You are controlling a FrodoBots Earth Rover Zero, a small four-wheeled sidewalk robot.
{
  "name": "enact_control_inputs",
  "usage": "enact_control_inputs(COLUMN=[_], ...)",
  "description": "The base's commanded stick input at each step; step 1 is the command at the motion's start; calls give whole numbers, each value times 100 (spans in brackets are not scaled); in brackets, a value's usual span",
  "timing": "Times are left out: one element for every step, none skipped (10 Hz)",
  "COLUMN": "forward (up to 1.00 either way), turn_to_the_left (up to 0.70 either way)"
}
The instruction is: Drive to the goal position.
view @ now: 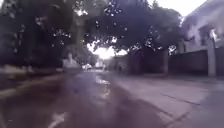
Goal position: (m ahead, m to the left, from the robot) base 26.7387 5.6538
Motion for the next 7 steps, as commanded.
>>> enact_control_inputs(forward=[70,70,70,70,70,70,70], turn_to_the_left=[0,0,0,0,0,0,0])
